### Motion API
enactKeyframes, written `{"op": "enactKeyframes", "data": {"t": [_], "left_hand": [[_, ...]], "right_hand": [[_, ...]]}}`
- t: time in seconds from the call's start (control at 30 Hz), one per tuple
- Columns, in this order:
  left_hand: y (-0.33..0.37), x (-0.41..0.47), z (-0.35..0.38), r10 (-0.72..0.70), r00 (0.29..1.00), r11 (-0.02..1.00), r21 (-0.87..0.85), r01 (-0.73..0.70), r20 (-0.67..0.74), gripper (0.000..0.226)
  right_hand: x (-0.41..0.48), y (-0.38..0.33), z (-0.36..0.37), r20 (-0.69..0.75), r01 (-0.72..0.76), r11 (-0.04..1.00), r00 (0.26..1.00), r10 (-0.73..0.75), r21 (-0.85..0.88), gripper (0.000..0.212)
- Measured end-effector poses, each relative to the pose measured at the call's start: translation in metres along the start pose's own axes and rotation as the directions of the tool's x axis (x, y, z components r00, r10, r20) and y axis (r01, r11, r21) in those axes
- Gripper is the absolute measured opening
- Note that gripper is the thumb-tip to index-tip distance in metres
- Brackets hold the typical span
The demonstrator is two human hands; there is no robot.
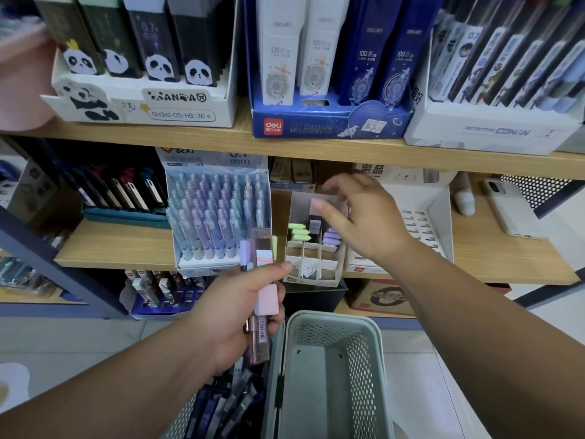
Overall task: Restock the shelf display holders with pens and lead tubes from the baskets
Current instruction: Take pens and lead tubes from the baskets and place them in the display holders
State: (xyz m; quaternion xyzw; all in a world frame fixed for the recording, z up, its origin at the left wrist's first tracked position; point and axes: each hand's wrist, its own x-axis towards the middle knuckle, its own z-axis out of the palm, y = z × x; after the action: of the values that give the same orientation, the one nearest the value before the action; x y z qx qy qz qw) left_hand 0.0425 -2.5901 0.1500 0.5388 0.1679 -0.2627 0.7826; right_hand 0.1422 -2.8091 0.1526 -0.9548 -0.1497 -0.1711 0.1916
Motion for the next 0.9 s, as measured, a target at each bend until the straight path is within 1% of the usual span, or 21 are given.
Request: {"op": "enactKeyframes", "data": {"t": [0.13, 0.17, 0.2, 0.23, 0.27, 0.3, 0.33, 0.37, 0.43, 0.47, 0.53, 0.57, 0.63, 0.67, 0.73, 0.8, 0.9], "left_hand": [[0.002, 0.001, 0.006, -0.059, 0.996, 0.997, -0.052, 0.063, 0.073, 0.031], [0.002, 0.001, 0.006, -0.063, 0.994, 0.995, -0.069, 0.069, 0.088, 0.032], [0.002, 0.001, 0.006, -0.064, 0.993, 0.994, -0.079, 0.071, 0.096, 0.032], [0.001, 0.002, 0.007, -0.063, 0.993, 0.994, -0.082, 0.071, 0.098, 0.032], [0.001, 0.002, 0.007, -0.058, 0.994, 0.995, -0.077, 0.066, 0.097, 0.030], [0.001, 0.002, 0.008, -0.050, 0.994, 0.996, -0.065, 0.056, 0.097, 0.026], [0.000, 0.003, 0.009, -0.037, 0.995, 0.998, -0.046, 0.041, 0.098, 0.024], [0.000, 0.002, 0.009, -0.022, 0.994, 0.999, -0.022, 0.024, 0.104, 0.025], [0.000, 0.001, 0.011, 0.011, 0.993, 1.000, 0.015, -0.012, 0.117, 0.029], [0.000, 0.001, 0.011, 0.027, 0.993, 0.999, 0.021, -0.029, 0.116, 0.030], [-0.001, 0.000, 0.012, 0.049, 0.994, 0.999, 0.012, -0.051, 0.101, 0.026], [0.000, -0.001, 0.012, 0.062, 0.994, 0.998, 0.004, -0.062, 0.089, 0.019], [0.000, 0.000, 0.012, 0.100, 0.993, 0.995, -0.004, -0.100, 0.059, 0.002], [0.000, 0.001, 0.011, 0.125, 0.991, 0.992, -0.007, -0.124, 0.042, 0.009], [0.002, 0.001, 0.010, 0.159, 0.987, 0.987, -0.009, -0.159, 0.017, 0.017], [0.003, 0.001, 0.012, 0.174, 0.984, 0.985, -0.018, -0.174, 0.022, 0.015], [0.004, 0.001, 0.014, 0.170, 0.985, 0.985, -0.025, -0.169, 0.013, 0.005]], "right_hand": [[-0.009, -0.010, -0.006, 0.001, 0.049, 0.999, 0.999, -0.049, -0.005, 0.043], [-0.010, -0.012, -0.008, 0.008, 0.038, 0.999, 0.999, -0.039, 0.026, 0.039], [-0.011, -0.015, -0.010, 0.026, 0.008, 0.995, 1.000, -0.010, 0.101, 0.035], [-0.011, -0.018, -0.014, 0.070, -0.049, 0.975, 0.997, 0.035, 0.217, 0.033], [-0.010, -0.023, -0.018, 0.144, -0.131, 0.924, 0.986, 0.084, 0.359, 0.031], [-0.009, -0.027, -0.021, 0.242, -0.222, 0.843, 0.964, 0.114, 0.489, 0.031], [-0.008, -0.030, -0.024, 0.345, -0.303, 0.764, 0.932, 0.111, 0.570, 0.032], [-0.008, -0.031, -0.026, 0.434, -0.355, 0.717, 0.897, 0.081, 0.600, 0.034], [-0.012, -0.032, -0.028, 0.545, -0.400, 0.674, 0.839, -0.004, 0.621, 0.035], [-0.014, -0.032, -0.029, 0.562, -0.405, 0.659, 0.826, -0.032, 0.633, 0.032], [-0.015, -0.033, -0.030, 0.549, -0.422, 0.613, 0.836, -0.024, 0.669, 0.019], [-0.014, -0.031, -0.032, 0.538, -0.440, 0.577, 0.843, 0.000, 0.689, 0.016], [-0.013, -0.026, -0.037, 0.540, -0.471, 0.522, 0.841, 0.023, 0.711, 0.019], [-0.012, -0.023, -0.040, 0.568, -0.485, 0.524, 0.823, 0.004, 0.700, 0.023], [-0.012, -0.020, -0.047, 0.662, -0.506, 0.585, 0.746, -0.073, 0.634, 0.032], [-0.014, -0.024, -0.047, 0.725, -0.496, 0.644, 0.676, -0.135, 0.582, 0.042], [-0.016, -0.033, -0.042, 0.745, -0.442, 0.695, 0.635, -0.204, 0.567, 0.063]]}}
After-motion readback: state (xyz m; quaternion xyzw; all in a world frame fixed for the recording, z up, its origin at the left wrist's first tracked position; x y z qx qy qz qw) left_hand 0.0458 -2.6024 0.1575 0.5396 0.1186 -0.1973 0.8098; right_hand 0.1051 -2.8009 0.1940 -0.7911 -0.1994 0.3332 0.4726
